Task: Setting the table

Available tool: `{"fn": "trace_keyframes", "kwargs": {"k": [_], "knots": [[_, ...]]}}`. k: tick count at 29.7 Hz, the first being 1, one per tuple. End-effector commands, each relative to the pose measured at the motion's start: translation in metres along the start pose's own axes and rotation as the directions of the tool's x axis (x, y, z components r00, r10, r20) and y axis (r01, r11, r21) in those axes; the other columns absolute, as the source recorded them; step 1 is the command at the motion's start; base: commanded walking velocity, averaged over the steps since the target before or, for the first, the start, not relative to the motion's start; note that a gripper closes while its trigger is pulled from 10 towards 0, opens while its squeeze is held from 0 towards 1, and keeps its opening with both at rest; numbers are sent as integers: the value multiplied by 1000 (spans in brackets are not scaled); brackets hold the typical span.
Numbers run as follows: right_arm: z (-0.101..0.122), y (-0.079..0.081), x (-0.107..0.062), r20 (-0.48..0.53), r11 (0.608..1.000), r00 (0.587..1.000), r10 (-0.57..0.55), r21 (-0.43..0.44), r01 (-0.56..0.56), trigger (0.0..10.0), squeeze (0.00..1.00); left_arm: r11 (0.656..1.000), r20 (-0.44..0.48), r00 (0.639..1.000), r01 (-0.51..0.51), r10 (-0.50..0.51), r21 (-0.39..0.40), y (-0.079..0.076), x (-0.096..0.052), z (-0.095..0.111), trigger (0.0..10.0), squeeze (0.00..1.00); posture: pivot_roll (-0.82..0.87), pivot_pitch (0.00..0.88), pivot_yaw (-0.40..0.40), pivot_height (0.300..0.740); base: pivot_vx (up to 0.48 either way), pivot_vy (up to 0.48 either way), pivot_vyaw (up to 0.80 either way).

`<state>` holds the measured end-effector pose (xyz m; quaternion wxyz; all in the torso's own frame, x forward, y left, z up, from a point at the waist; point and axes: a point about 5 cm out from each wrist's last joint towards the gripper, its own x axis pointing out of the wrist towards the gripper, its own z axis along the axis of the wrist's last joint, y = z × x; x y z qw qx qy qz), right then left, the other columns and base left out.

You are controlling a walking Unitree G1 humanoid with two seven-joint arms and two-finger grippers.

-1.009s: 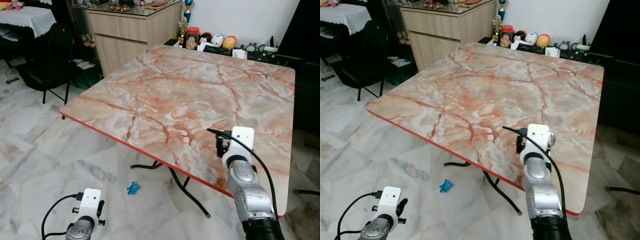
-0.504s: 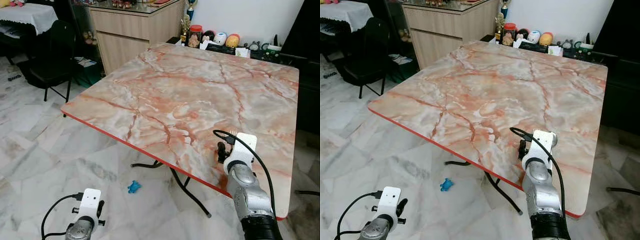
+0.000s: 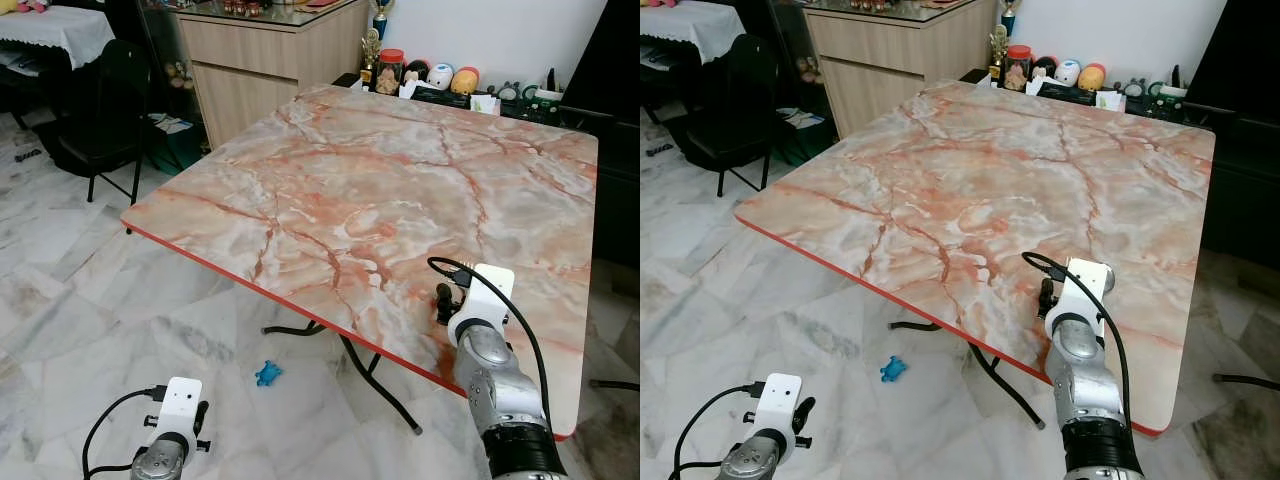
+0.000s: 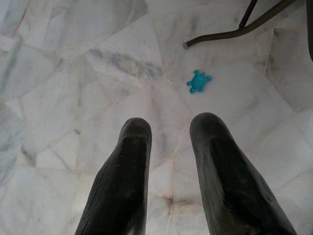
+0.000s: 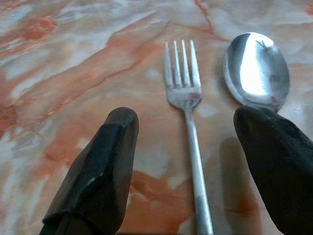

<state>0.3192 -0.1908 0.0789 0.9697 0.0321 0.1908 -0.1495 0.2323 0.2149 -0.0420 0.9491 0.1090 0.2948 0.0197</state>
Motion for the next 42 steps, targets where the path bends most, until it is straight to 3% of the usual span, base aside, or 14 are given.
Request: {"fn": "trace_keyframes", "kwargs": {"k": [1,2,3,5,6,8,12,13,14,29,30,32,34,42], "knots": [[3,1,2,6,1000,1000,-1,7,1,9255,0,1000,-18,1000,-7,8,17,4,-2,-6,10000,0,3,19,22,740,0,0,0],[3,1,2,5,1000,1000,-1,8,1,4667,0,1000,-19,1000,-8,8,18,4,-2,-6,10000,0,3,20,22,740,0,0,0],[3,1,2,3,1000,1000,-1,8,1,3529,0,1000,-17,1000,-8,8,18,4,-2,-6,10000,0,4,20,22,740,0,0,0],[2,1,2,1,1000,1000,0,8,0,3176,0,1000,-15,1000,-8,8,18,4,-2,-5,10000,0,4,21,21,740,0,0,0],[2,0,2,0,1000,1000,-3,11,3,1647,0,1000,-11,1000,-9,9,18,4,-2,-5,10000,0,5,22,21,740,0,0,0],[1,0,2,-1,1000,1000,-4,12,4,1451,0,1000,-11,1000,-10,10,18,4,-2,-5,10000,0,5,22,21,740,0,0,0],[1,1,3,-4,1000,1000,5,11,-5,2667,0,1000,-10,1000,-13,14,18,4,-2,-5,10000,0,5,23,21,740,0,0,0],[1,1,3,-5,1000,1000,7,9,-7,8353,0,1000,-10,1000,-13,14,18,4,-2,-4,10000,0,5,24,21,740,0,0,0],[1,1,3,-6,1000,1000,8,7,-8,10000,0,1000,-10,1000,-14,14,18,4,-2,-4,10000,0,5,23,20,740,0,0,0],[-2,1,4,-19,1000,1000,9,10,-8,9882,0,1000,-24,1000,-12,12,24,4,-2,-6,10000,0,3,26,22,740,0,0,0],[-2,1,4,-21,1000,1000,7,11,-6,8667,0,1000,-24,1000,-10,11,24,4,-2,-6,10000,0,3,26,21,740,0,0,0],[-2,0,4,-22,1000,1000,5,10,-5,8667,0,1000,-24,1000,-10,11,24,4,-2,-6,10000,0,3,26,21,740,0,0,0],[-3,1,4,-22,1000,1000,15,15,-14,0,0,1000,-27,1000,-7,8,24,4,-2,-6,10000,0,3,27,20,740,0,0,0],[-2,2,3,-20,1000,1000,23,15,-23,0,0,1000,-37,999,-6,6,22,3,-3,-9,10000,0,4,26,18,740,0,0,0]]}}
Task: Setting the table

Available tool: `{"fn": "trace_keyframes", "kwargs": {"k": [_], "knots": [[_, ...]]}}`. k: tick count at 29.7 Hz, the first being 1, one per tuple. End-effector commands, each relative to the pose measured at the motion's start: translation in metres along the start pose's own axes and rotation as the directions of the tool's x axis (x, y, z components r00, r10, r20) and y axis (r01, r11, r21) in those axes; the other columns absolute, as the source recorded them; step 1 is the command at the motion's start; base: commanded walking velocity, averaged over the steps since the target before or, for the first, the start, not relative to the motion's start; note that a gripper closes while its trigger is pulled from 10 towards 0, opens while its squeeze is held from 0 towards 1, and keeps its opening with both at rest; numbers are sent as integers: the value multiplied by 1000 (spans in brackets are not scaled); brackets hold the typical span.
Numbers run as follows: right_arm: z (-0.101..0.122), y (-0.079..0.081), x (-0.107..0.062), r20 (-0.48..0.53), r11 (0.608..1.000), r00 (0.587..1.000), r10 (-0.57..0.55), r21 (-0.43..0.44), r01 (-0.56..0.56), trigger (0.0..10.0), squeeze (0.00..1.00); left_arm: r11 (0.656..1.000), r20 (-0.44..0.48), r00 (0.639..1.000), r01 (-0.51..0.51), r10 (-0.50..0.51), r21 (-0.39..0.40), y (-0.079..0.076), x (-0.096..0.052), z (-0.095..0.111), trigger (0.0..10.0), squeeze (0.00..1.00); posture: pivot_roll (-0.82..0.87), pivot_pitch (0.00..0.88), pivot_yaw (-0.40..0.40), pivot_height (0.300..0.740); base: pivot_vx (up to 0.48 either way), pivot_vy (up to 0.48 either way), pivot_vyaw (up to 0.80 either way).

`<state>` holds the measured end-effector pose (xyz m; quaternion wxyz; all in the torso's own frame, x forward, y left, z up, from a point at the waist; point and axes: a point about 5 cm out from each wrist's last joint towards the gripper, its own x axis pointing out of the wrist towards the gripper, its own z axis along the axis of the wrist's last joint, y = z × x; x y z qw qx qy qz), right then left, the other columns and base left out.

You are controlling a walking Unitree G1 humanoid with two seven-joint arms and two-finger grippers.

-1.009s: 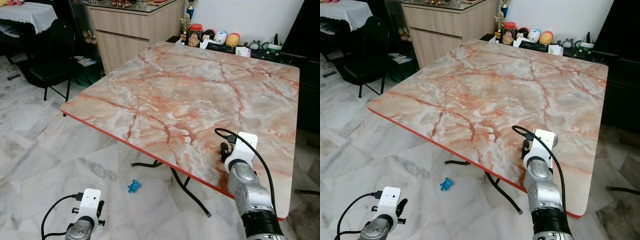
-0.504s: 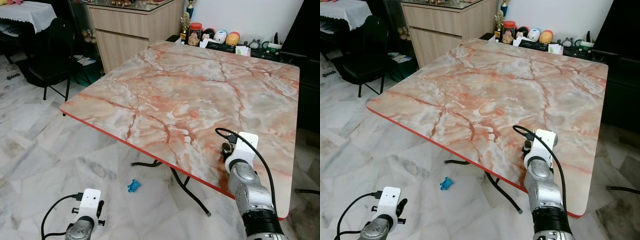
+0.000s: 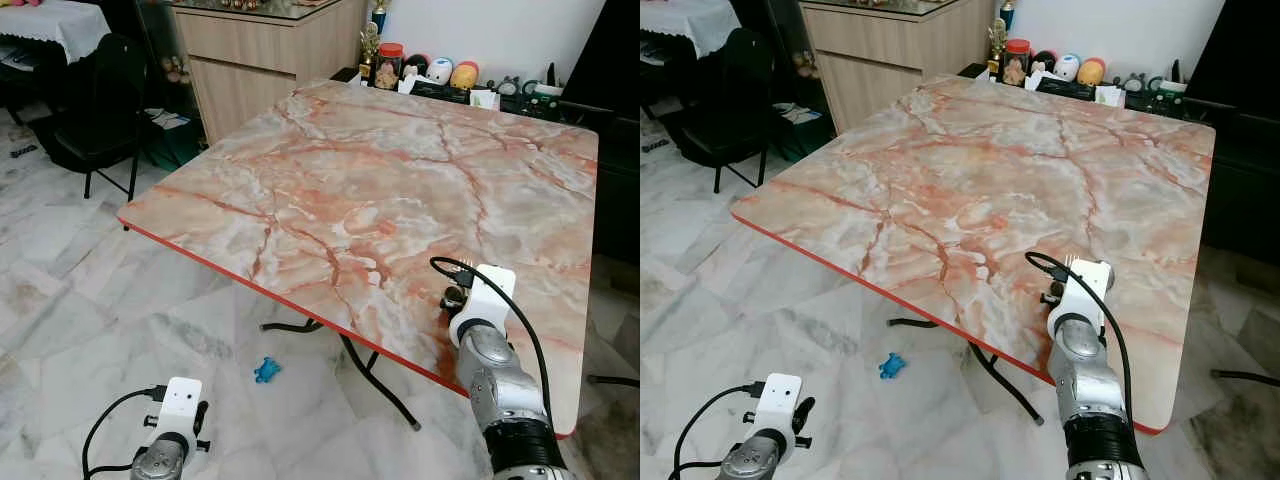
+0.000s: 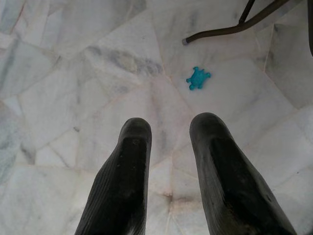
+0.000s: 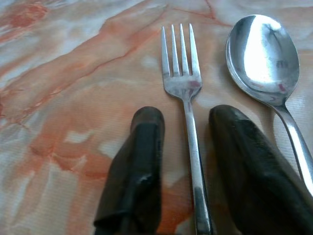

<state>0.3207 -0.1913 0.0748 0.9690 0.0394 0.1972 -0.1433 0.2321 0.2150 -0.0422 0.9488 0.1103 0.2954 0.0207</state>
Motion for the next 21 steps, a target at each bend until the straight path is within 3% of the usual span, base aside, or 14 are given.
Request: {"fn": "trace_keyframes", "kwargs": {"k": [1,21], "knots": [[1,2,0,-5,1000,1000,8,4,-8,0,0,1000,-37,999,-3,4,21,3,-3,-9,10000,0,4,26,18,740,0,0,0],[2,6,0,6,999,999,39,5,-39,0,0,1000,-40,999,2,-2,20,2,-3,-9,10000,0,2,26,17,740,0,0,0]]}}
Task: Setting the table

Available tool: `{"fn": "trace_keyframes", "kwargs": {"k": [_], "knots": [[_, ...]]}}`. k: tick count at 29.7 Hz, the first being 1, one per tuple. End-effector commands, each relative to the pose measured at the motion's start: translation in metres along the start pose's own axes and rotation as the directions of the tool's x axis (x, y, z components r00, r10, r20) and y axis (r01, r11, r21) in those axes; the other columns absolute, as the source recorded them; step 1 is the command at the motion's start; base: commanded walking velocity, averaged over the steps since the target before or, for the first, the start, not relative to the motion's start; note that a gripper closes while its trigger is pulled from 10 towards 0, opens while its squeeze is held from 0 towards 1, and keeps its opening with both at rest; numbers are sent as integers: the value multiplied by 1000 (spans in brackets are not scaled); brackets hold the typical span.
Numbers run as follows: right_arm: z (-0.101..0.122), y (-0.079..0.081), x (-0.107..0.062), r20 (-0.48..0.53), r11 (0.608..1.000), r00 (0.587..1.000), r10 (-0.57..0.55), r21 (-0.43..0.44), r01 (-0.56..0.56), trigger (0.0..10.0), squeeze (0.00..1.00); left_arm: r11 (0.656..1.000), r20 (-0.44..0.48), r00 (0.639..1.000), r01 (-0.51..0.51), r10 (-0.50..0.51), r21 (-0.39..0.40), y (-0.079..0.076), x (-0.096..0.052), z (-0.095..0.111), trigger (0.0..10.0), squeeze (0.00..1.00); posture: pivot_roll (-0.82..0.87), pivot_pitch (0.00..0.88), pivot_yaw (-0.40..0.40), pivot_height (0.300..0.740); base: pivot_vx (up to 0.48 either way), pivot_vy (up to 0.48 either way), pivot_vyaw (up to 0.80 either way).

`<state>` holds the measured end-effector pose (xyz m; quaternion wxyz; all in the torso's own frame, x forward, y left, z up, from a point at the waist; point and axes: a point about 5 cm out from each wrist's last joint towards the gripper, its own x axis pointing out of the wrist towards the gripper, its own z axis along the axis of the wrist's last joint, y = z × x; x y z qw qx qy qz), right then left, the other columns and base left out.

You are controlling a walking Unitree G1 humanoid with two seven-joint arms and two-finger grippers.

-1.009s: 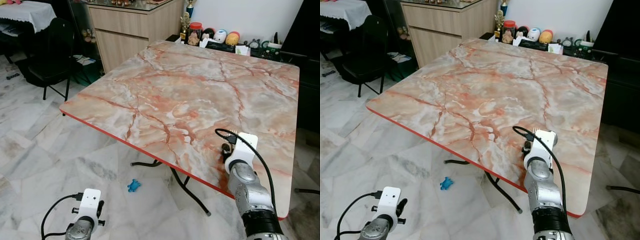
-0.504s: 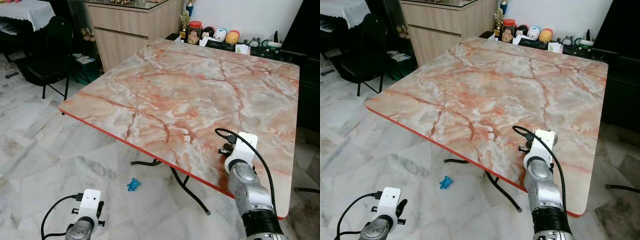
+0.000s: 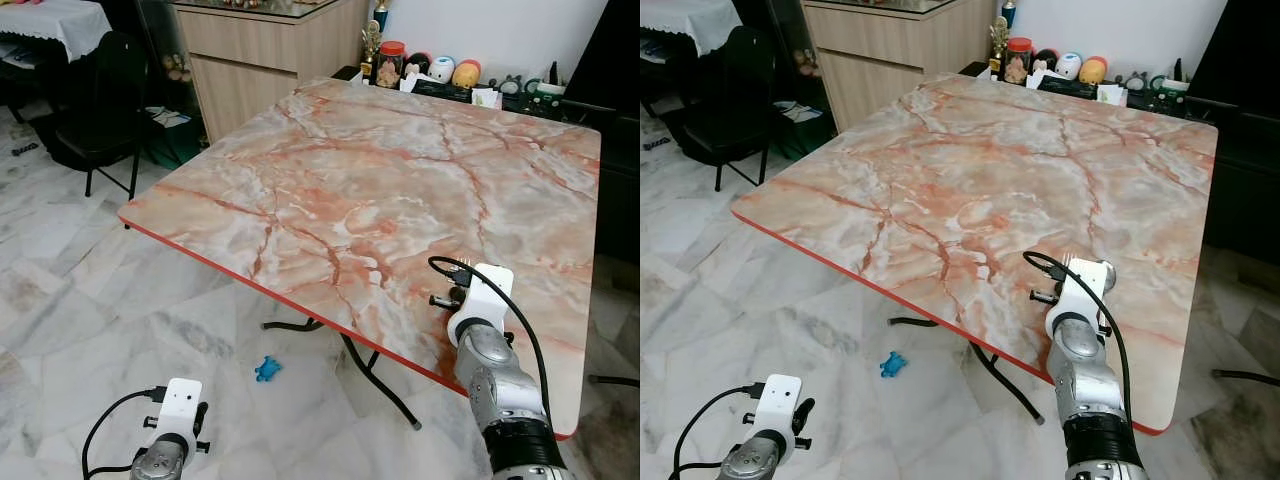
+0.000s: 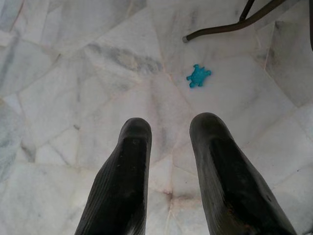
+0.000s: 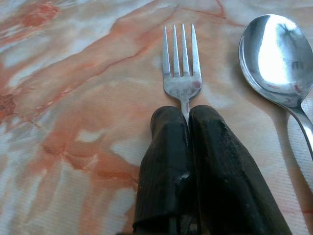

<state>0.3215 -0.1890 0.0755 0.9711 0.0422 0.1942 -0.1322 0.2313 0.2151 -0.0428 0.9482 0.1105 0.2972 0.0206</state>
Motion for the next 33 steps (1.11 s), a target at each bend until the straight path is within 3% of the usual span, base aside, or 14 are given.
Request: {"fn": "trace_keyframes", "kwargs": {"k": [1,8,9,10,11,15,19,23,26,33], "knots": [[2,4,0,3,1000,1000,16,3,-16,0,0,1000,-36,999,2,-2,20,2,-2,-8,10000,0,2,26,17,740,0,0,0],[15,11,-4,95,998,994,60,26,-63,0,0,1000,-40,999,4,-3,21,1,-3,-9,10000,0,-1,23,17,740,0,0,0],[17,13,-5,104,997,992,69,25,-72,1255,0,1000,-40,999,4,-3,22,1,-3,-9,10000,0,0,22,17,740,0,0,0],[18,14,-5,110,997,991,74,25,-77,1255,0,1000,-40,999,4,-3,23,1,-3,-9,10000,0,0,22,17,740,0,0,0],[20,15,-5,129,997,989,78,17,-81,10000,0,1000,-40,999,4,-3,22,1,-3,-9,10000,0,0,19,16,740,0,0,0],[34,18,-10,224,995,970,95,-16,-94,10000,0,1000,-45,999,6,-5,21,0,-3,-10,10000,0,1,12,15,740,0,0,0],[62,23,-27,435,991,891,132,-71,-112,10000,0,1000,-48,999,5,-6,-11,0,-4,-11,10000,0,-3,0,12,740,0,0,0],[68,23,-34,491,989,858,149,-91,-120,10000,0,1000,-50,999,2,-3,-26,0,-4,-12,10000,0,-4,0,12,740,0,0,0],[71,18,-46,557,984,811,179,-125,-131,10000,0,1000,-62,998,6,-7,-21,1,-4,-13,10000,0,-11,0,12,740,0,0,0],[70,7,-56,604,975,767,219,-164,-149,10000,0,1000,-74,997,14,-15,-15,-1,-5,-16,10000,0,-19,0,13,740,0,0,0]]}}
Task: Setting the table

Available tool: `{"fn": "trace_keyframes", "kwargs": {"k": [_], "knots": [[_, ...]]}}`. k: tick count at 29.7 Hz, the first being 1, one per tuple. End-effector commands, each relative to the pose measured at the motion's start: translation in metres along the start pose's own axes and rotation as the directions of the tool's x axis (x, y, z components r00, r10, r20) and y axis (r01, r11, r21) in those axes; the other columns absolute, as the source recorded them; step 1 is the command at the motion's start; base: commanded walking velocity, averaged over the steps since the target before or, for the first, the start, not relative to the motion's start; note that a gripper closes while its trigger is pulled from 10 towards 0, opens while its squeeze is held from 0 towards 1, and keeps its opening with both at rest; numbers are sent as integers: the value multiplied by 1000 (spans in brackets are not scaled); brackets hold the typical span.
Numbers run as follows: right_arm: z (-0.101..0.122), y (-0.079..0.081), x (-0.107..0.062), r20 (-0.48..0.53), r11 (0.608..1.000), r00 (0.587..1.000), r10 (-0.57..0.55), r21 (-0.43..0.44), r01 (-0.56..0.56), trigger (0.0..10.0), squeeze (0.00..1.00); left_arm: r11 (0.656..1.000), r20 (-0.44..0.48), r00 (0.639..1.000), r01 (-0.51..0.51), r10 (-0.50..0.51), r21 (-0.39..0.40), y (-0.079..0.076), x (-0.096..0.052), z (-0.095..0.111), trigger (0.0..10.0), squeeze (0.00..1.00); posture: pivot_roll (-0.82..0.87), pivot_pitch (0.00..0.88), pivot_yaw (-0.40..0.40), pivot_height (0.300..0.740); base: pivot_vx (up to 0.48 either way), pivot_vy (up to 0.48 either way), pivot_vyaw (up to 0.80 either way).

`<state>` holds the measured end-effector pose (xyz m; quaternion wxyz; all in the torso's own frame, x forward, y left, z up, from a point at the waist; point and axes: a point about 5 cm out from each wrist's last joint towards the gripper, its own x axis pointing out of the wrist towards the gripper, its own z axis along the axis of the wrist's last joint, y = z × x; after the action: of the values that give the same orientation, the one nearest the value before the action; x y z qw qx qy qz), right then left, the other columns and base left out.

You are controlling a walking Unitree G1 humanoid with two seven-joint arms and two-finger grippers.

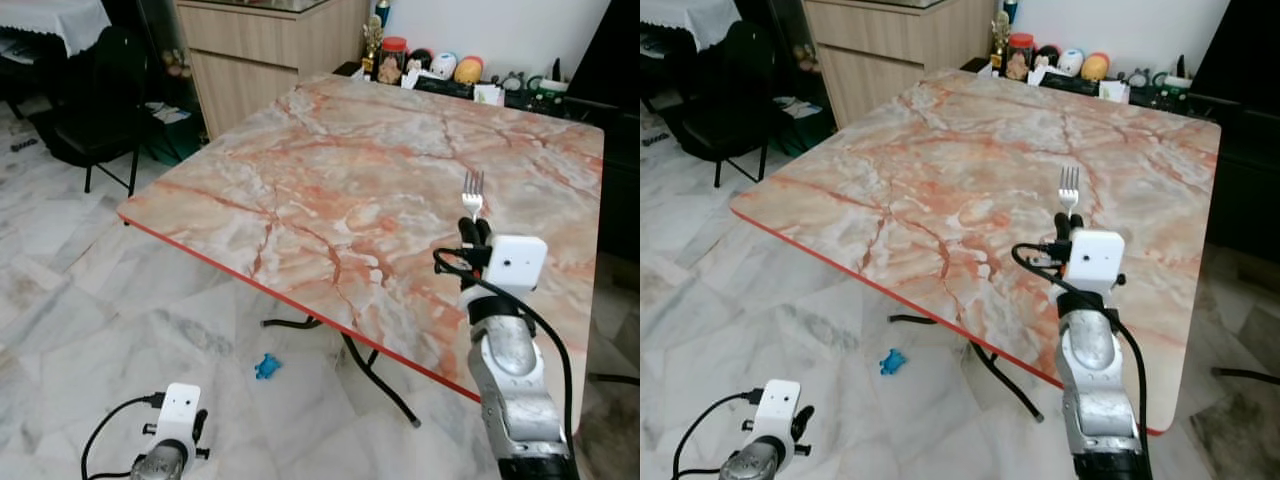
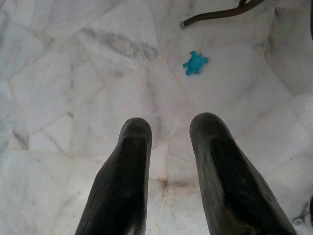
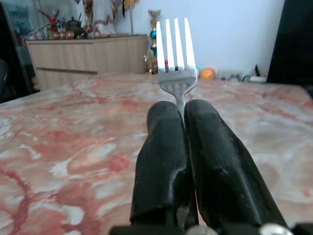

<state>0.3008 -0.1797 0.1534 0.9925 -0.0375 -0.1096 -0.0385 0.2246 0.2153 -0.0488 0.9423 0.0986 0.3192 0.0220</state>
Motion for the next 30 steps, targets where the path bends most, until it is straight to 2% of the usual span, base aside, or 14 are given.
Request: {"fn": "trace_keyframes", "kwargs": {"k": [1,7,11,13,18,26,30], "knots": [[12,2,0,60,999,997,49,-24,-47,10000,0,1000,-26,1000,10,-9,9,0,-2,-7,10000,0,-19,0,12,740,0,0,0],[14,4,2,74,998,995,67,-26,-65,10000,0,999,-21,1000,18,-18,29,-1,-3,-7,10000,0,-12,0,10,740,0,0,0],[17,7,7,89,999,995,49,-11,-48,10000,0,999,-13,1000,25,-25,40,-1,-3,-6,10000,0,-9,0,12,740,0,-353,0],[20,8,10,109,999,994,32,26,-36,10000,0,999,-6,1000,27,-27,39,-2,-2,-4,10000,0,-7,0,13,740,0,-409,0],[24,9,13,116,999,993,38,22,-41,10000,0,999,-2,1000,23,-23,38,-2,-1,-2,10000,0,-5,0,15,740,0,-406,0],[23,8,14,108,999,994,19,37,-23,10000,0,999,-2,1000,20,-20,38,-3,-1,-3,10000,0,-6,0,16,740,0,-363,-761],[26,9,15,127,999,992,13,39,-18,10000,0,999,-2,1000,19,-19,37,-3,-1,-3,10000,0,-4,0,16,740,0,-364,0]]}}
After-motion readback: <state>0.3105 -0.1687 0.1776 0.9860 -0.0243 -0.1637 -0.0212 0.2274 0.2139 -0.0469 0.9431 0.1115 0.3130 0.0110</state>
